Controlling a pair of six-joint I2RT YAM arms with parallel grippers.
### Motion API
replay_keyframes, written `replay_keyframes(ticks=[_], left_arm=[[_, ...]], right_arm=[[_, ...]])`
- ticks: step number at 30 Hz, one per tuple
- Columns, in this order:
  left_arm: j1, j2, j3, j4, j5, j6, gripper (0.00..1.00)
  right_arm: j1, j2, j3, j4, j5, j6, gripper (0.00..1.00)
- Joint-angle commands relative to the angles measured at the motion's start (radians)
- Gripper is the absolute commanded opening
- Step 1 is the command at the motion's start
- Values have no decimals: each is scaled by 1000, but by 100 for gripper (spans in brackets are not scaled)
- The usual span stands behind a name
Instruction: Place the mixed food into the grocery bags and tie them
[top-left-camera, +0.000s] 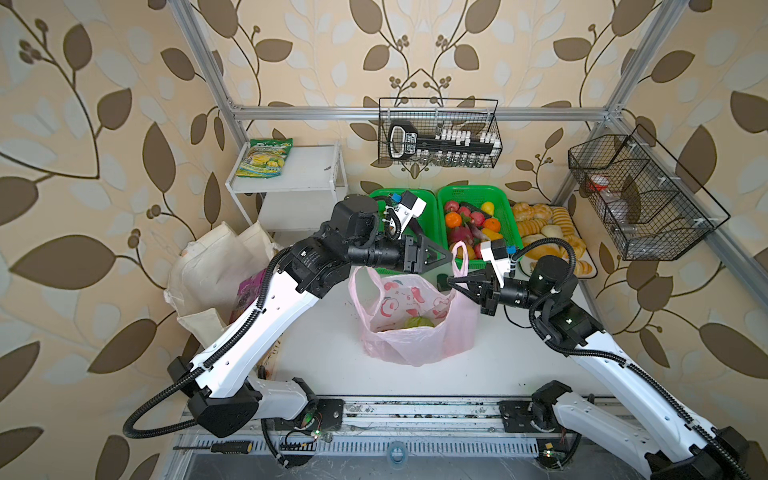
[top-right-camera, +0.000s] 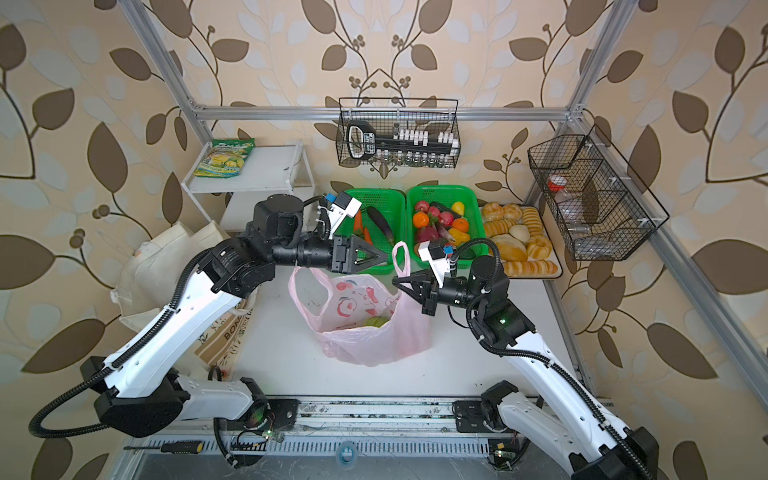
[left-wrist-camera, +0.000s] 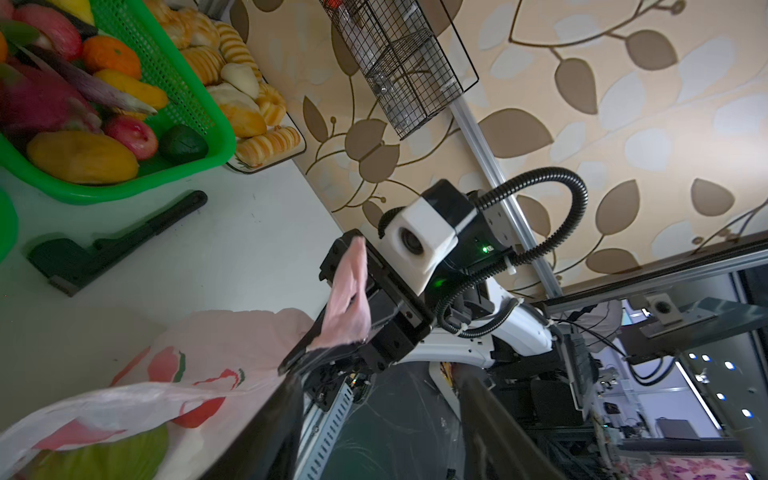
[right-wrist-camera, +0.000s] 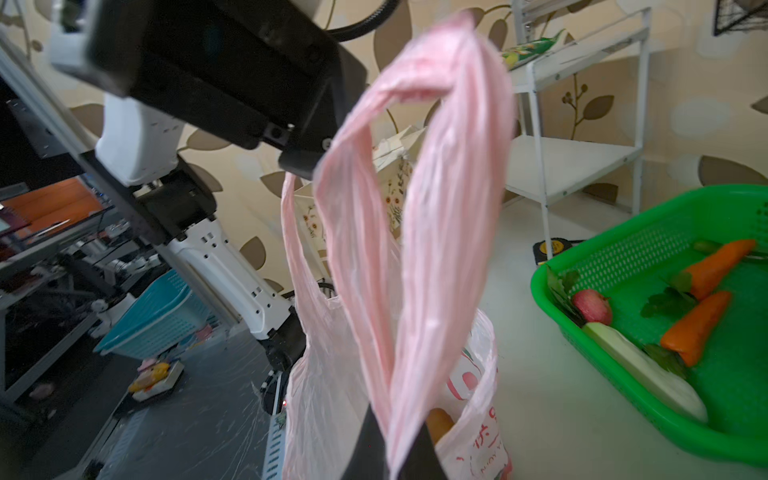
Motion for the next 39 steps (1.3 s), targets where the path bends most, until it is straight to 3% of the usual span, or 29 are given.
replay_keyframes(ticks=[1, 8, 14, 24, 31, 37, 39], left_arm=[[10, -95, -4, -40, -168, 111, 71], [10, -196, 21, -284, -492, 234, 83], [10, -240, 36, -450, -613, 249, 86], [11, -153, 50, -487, -622, 239, 72], [21, -82, 95, -443, -596, 273, 44], [23, -66, 106, -411, -562, 282, 46], [24, -63, 108, -398, -556, 284, 41]], right_arm=[[-4, -22, -15, -79, 196, 99, 4], [-3, -9, -1, -120, 314, 118, 4], [-3, -7, 11, -122, 328, 127, 4], [-3, -19, 18, -127, 280, 129, 5], [-3, -27, 16, -138, 256, 132, 5], [-2, -28, 13, -147, 244, 131, 6], [0, -27, 12, -146, 239, 131, 6]])
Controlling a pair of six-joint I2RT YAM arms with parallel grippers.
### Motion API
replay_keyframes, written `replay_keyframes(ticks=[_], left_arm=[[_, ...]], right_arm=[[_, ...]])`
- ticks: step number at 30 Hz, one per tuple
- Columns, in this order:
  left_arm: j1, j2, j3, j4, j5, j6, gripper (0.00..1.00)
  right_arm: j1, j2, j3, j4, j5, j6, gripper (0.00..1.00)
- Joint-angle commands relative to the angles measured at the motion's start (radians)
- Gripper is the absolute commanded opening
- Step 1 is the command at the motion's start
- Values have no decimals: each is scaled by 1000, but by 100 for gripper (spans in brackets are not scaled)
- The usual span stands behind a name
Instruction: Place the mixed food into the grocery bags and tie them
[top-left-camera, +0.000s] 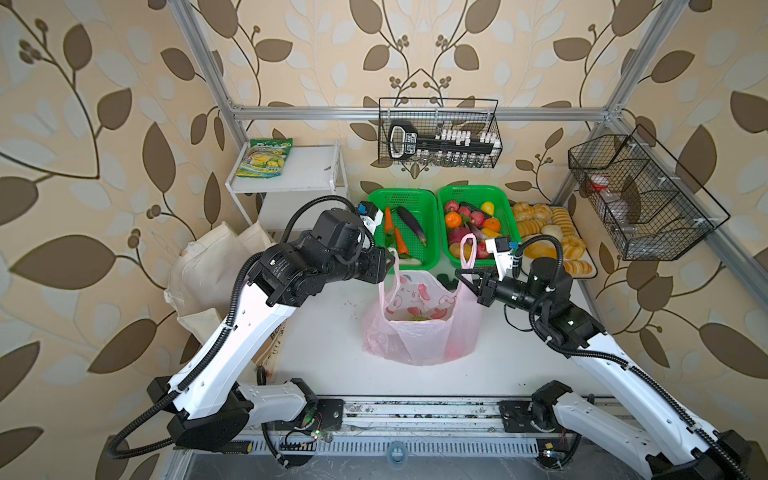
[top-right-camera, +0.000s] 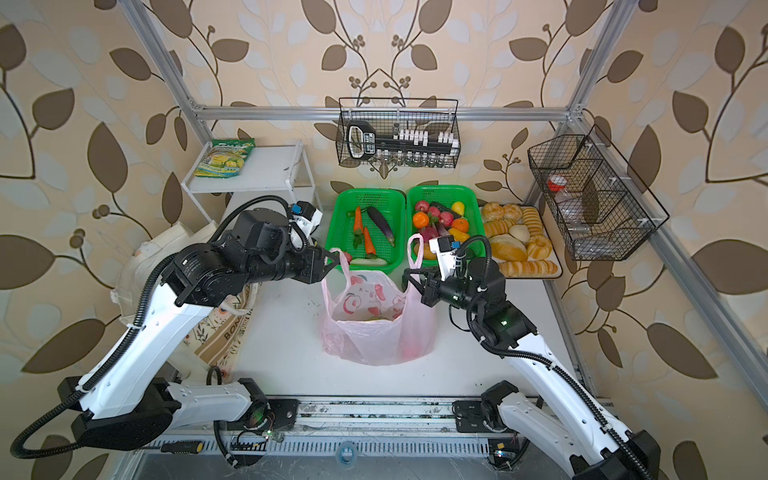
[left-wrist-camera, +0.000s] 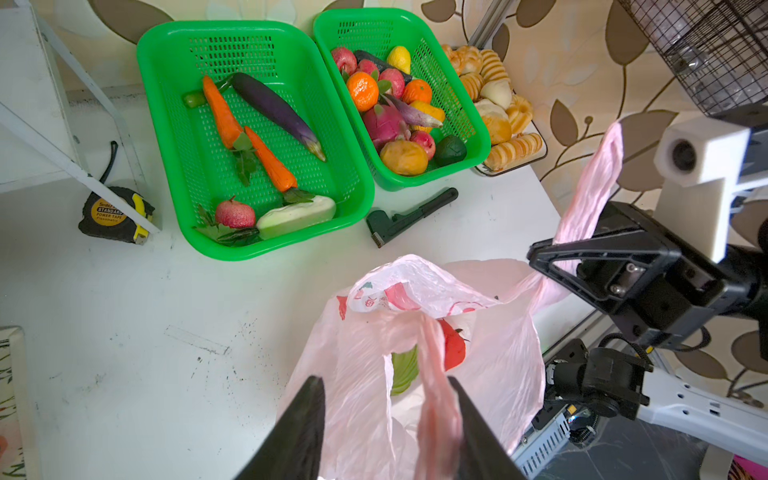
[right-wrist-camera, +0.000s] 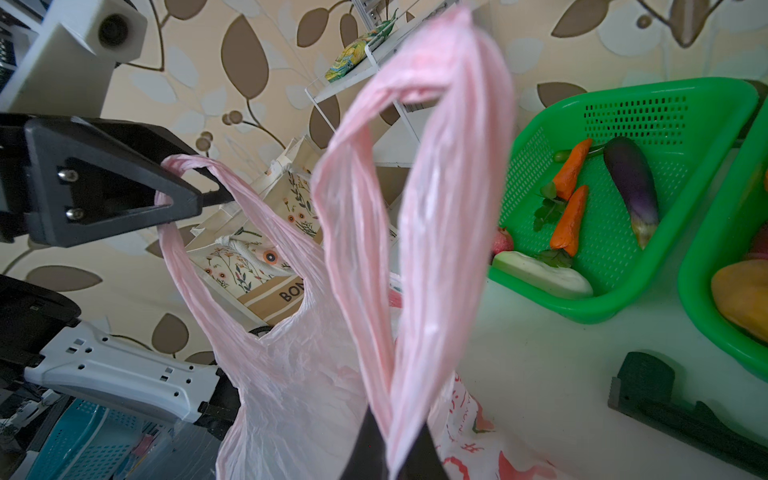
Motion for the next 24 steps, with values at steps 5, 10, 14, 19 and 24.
replay_keyframes(ticks=[5, 10, 14, 19, 24], left_arm=[[11, -5, 41, 69, 33, 29, 29], [10, -13, 40, 139, 89, 44, 10], [11, -15, 25, 199, 152, 101, 0], [7, 45, 31, 243, 396, 187, 0], [-61, 188, 163, 80, 571, 390, 0]], right_arm=[[2, -12, 15, -18, -29, -3, 6], [7, 4, 25, -45, -54, -6, 7], [25, 25, 46, -87, -57, -6, 8], [65, 60, 71, -108, -46, -1, 9], [70, 85, 79, -81, -57, 23, 9]])
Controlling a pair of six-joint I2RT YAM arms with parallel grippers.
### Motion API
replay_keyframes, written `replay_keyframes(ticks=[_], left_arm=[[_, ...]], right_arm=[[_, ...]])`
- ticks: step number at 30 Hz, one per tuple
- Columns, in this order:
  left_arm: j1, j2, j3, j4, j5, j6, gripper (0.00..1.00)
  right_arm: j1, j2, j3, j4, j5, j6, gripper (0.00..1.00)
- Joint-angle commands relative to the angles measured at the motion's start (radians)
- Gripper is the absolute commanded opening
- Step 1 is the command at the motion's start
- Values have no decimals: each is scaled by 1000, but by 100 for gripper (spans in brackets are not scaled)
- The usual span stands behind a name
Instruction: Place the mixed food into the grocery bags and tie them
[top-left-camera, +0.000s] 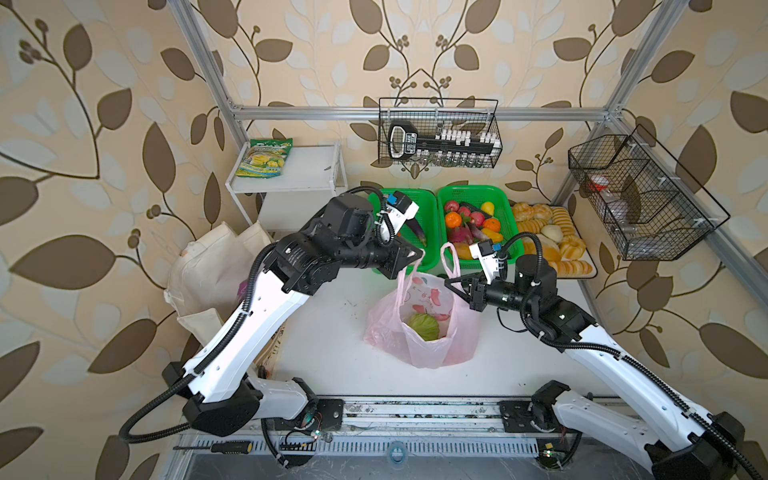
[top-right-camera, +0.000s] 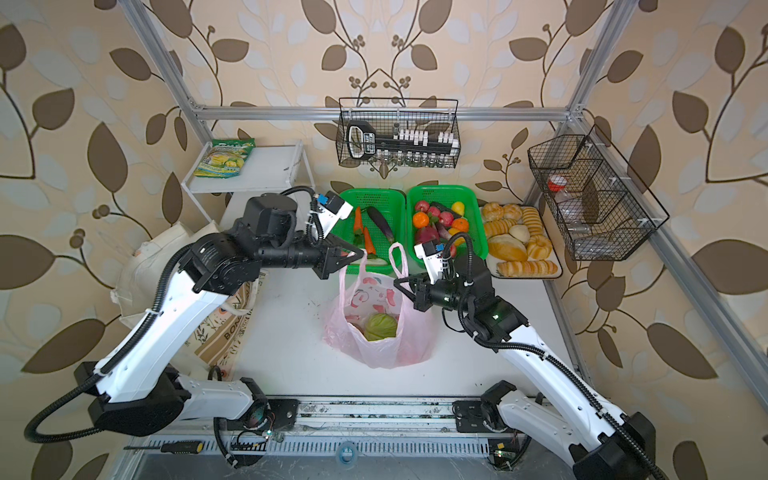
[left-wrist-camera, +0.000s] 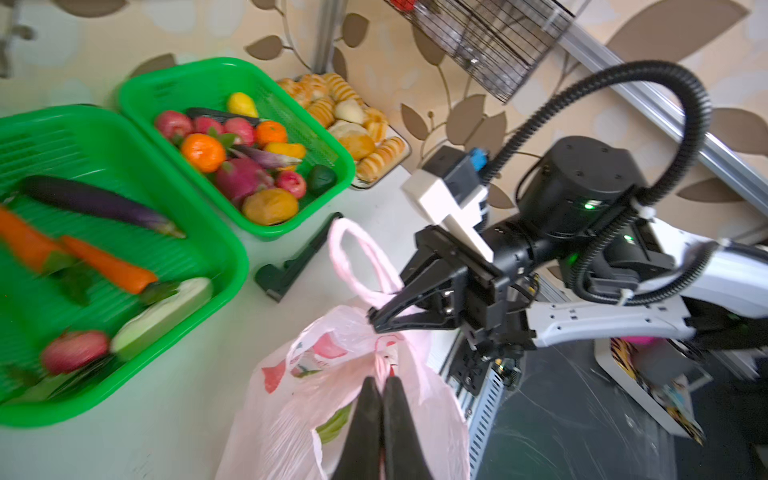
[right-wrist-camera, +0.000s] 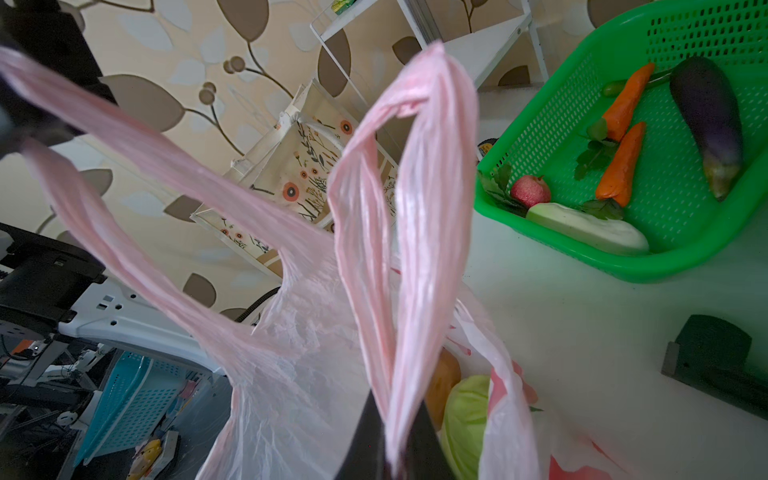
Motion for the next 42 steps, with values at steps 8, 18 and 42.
replay_keyframes(ticks=[8, 18, 42], left_arm=[[-120, 216, 164, -118, 206, 250, 0], [-129, 256, 164, 4, 107, 101, 0], [-129, 330, 168, 59, 236, 36, 0]], right_arm=[[3, 27, 30, 46, -64, 26, 10], [1, -17, -47, 127, -109, 30, 15], [-19, -87, -176, 360, -256, -13, 69]])
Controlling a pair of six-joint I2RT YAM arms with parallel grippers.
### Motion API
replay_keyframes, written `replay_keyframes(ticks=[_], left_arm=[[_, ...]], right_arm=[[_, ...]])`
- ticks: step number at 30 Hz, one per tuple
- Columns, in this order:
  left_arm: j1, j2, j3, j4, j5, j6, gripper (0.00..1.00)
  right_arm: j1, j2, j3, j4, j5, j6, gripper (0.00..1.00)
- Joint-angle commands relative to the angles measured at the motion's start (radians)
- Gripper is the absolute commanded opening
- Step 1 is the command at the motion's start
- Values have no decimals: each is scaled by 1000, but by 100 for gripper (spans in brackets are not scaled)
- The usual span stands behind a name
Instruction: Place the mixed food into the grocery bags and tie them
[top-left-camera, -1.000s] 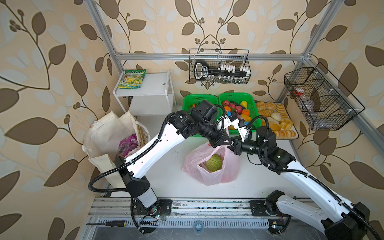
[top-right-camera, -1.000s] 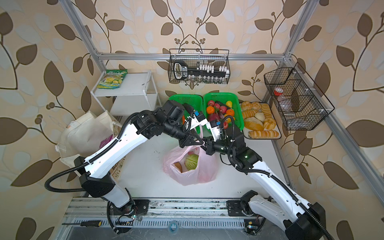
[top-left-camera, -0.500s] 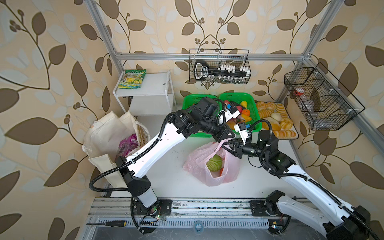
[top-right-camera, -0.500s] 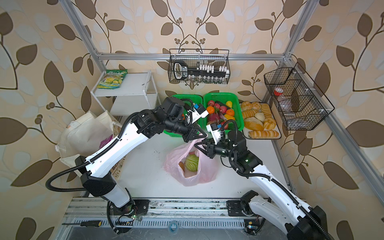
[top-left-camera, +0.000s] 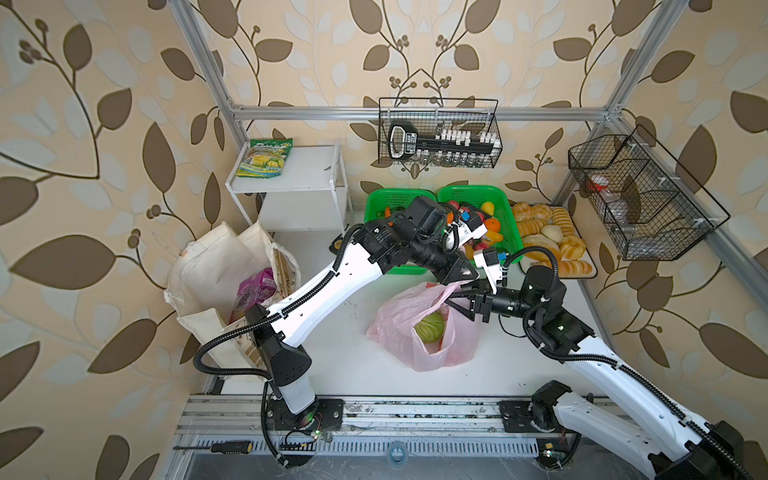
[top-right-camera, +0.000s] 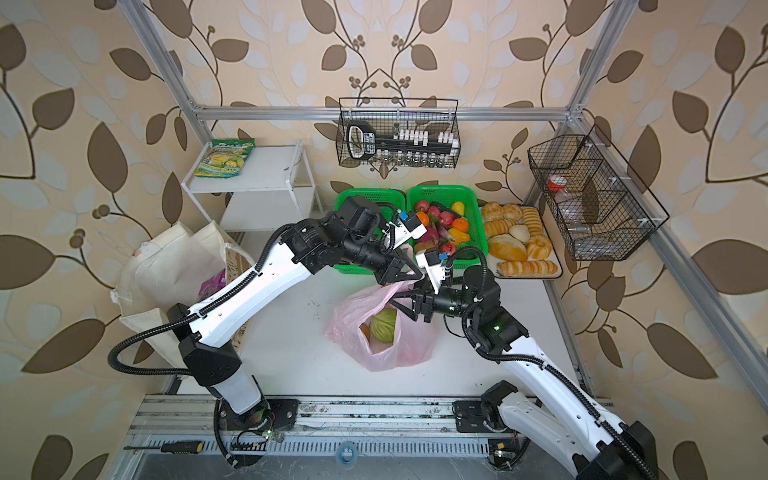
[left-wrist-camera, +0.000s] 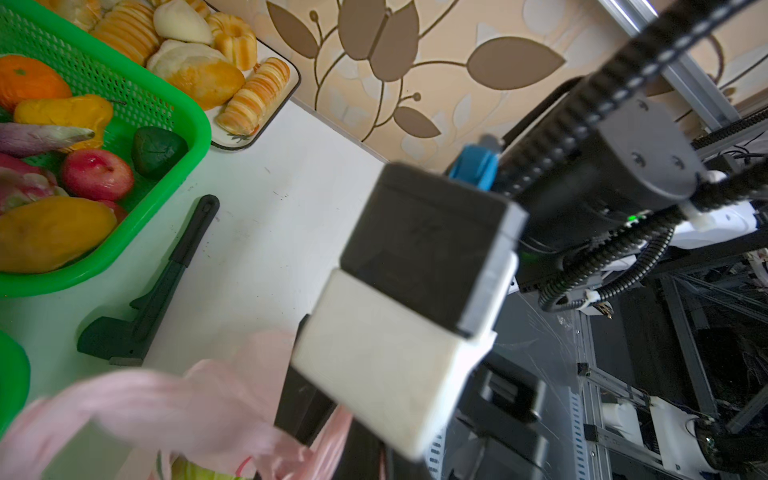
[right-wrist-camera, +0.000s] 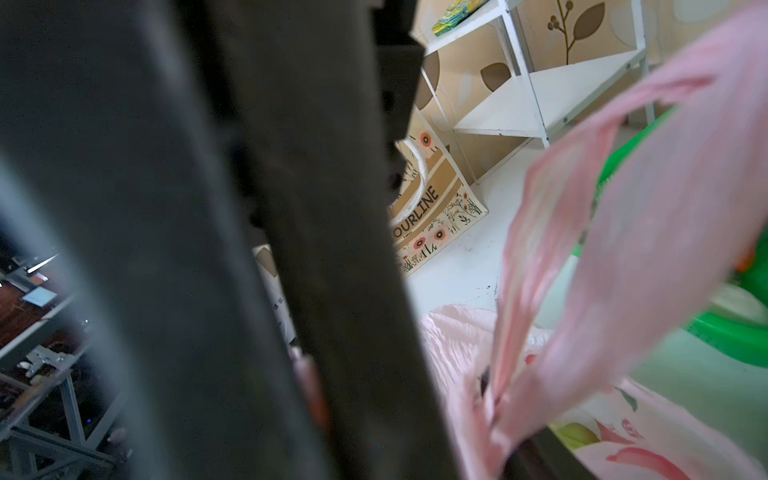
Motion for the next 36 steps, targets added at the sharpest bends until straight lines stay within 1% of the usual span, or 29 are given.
replay_keyframes(ticks=[1, 2, 7, 13, 18, 19, 22, 24, 26, 28, 31, 34, 36], left_arm=[[-3, -1, 38, 5, 44, -5, 0], [-3, -1, 39, 7, 41, -6, 0], [-3, -11, 33, 21, 24, -8, 0], [-3, -16, 28, 28, 19, -8, 0], [-3, -24, 27, 27, 18, -2, 0], [-3, -25, 27, 30, 18, -2, 0], [-3, -29, 21, 50, 23, -15, 0], [-3, -29, 18, 67, 33, -28, 0], [-3, -30, 9, 85, 35, -40, 0], [-3, -33, 3, 92, 35, -44, 0], [-2, -39, -7, 103, 39, -53, 0], [-3, -52, -19, 114, 40, -57, 0], [-3, -60, -28, 119, 37, -57, 0]], right_arm=[[2, -14, -33, 77, -44, -21, 70], [1, -19, -38, 79, -42, -27, 72], [0, -24, -52, 90, -40, -57, 74], [0, -13, -67, 134, -92, -44, 76], [-1, -30, -72, 145, -114, -47, 77], [-1, -32, -71, 149, -116, -43, 80], [0, -30, -67, 159, -85, -26, 81], [7, -23, -73, 204, -61, 11, 81], [21, -13, -79, 239, -12, 45, 81], [32, -7, -77, 244, 32, 52, 79], [31, -2, -91, 262, 62, 53, 73], [29, -3, -101, 276, 55, 54, 58], [30, -2, -106, 279, 46, 53, 50]])
